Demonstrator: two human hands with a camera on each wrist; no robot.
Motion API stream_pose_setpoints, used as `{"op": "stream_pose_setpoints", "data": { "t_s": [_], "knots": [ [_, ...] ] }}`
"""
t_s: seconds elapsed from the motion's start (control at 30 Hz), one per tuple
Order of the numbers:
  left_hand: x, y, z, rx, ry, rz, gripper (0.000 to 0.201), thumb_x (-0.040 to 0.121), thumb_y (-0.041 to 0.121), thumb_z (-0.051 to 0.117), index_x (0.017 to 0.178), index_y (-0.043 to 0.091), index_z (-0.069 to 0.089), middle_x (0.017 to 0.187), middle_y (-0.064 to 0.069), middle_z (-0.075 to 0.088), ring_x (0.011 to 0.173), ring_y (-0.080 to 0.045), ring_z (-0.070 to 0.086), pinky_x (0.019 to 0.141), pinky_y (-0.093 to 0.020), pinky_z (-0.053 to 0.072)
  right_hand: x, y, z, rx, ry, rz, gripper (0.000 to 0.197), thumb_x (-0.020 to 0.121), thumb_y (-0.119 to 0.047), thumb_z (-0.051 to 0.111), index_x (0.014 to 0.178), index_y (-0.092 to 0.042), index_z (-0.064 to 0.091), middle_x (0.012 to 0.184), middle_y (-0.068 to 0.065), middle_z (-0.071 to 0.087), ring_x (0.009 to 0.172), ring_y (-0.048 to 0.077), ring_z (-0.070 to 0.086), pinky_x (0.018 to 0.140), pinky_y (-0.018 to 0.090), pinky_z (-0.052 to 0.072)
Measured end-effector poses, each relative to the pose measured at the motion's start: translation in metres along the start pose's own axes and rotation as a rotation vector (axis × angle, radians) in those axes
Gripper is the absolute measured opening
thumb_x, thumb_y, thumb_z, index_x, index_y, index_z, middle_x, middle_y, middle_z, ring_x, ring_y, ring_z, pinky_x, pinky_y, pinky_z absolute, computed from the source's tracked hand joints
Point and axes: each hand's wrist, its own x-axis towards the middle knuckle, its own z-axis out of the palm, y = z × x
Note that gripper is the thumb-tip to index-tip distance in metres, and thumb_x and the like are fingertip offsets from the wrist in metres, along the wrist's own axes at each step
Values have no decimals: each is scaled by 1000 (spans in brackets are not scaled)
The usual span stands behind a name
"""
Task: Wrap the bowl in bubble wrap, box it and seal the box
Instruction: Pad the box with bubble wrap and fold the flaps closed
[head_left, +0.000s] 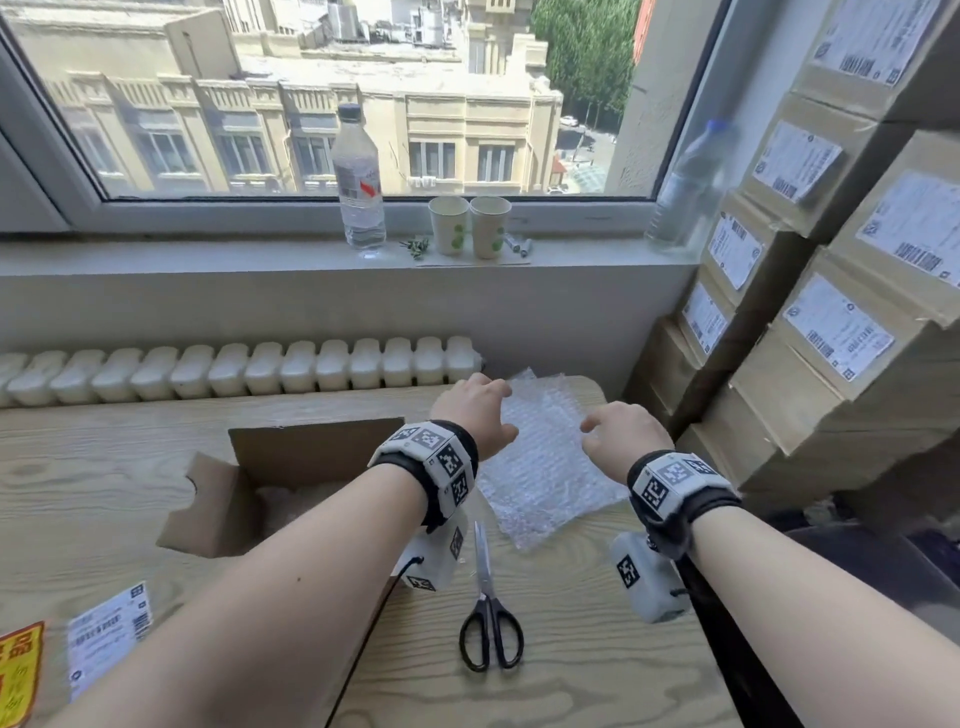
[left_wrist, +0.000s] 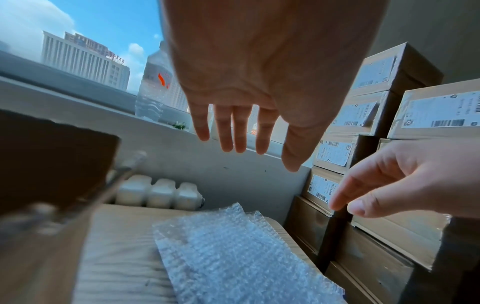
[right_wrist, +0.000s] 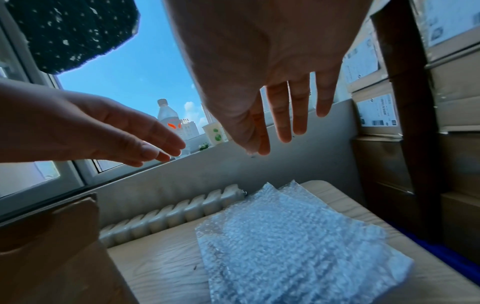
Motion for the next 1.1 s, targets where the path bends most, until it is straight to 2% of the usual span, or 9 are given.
{"op": "stream_pose_setpoints", "data": {
  "t_s": [0.17,0.43,0.53,0.67,0.77,0.87,0.97,1.03,1.1],
  "knots": [
    [40,16,27,-51,-74,-114,51,91,33,56,138,19,42,143,-4,39,130,-22,39,105,-37,37,31,31,19,49,-93,30,31,88,-26,48,114,-30,65,122,4,61,113,23,55,91,32,45],
    [80,10,68,-77,-211,-275,52,91,33,55,139,16,40,143,-5,40,127,-22,44,102,-35,39,74,57,58,111,-204,63,36,91,-19,50,126,-23,55,123,8,58,109,28,57,76,29,42],
    [89,4,79,-91,-254,-326,53,91,31,56,140,16,40,144,-7,39,123,-24,47,96,-33,41,84,59,72,110,-220,46,39,86,-20,56,125,-18,51,123,9,56,116,28,51,82,31,41],
    [98,2,94,-75,-304,-328,56,92,30,56,142,15,37,147,-7,35,131,-24,40,104,-35,37,94,64,89,55,-265,5,57,81,-31,67,130,-15,42,128,9,50,122,27,44,98,35,37],
    [102,1,104,-68,-362,-312,57,92,30,54,144,16,35,148,-6,32,133,-23,38,104,-34,36,98,69,99,31,-242,-7,63,81,-35,69,134,-16,40,131,8,47,127,25,39,103,35,34],
    [104,-1,112,-70,-406,-308,58,91,30,54,144,16,35,150,-5,30,132,-22,39,105,-34,37,99,67,103,112,-198,-8,38,84,-19,62,120,-18,49,123,4,53,118,24,48,96,32,36],
    [104,-3,117,-70,-385,-310,61,89,29,58,144,16,34,150,-5,29,130,-23,42,104,-35,40,97,59,102,147,-182,-15,10,86,-7,49,88,-16,47,101,5,54,99,27,53,78,33,37],
    [103,-4,116,-54,-306,-319,64,89,30,59,144,14,31,150,-7,27,133,-25,36,106,-36,38,97,57,101,195,-189,22,20,84,-4,47,72,-19,40,89,4,51,85,27,50,70,31,34],
    [103,-4,108,11,-211,-363,55,91,32,55,136,7,38,145,-13,30,133,-27,31,108,-37,33,97,58,97,289,-172,85,20,82,-4,45,68,-16,41,80,5,53,77,27,48,66,32,35]
  ]
}}
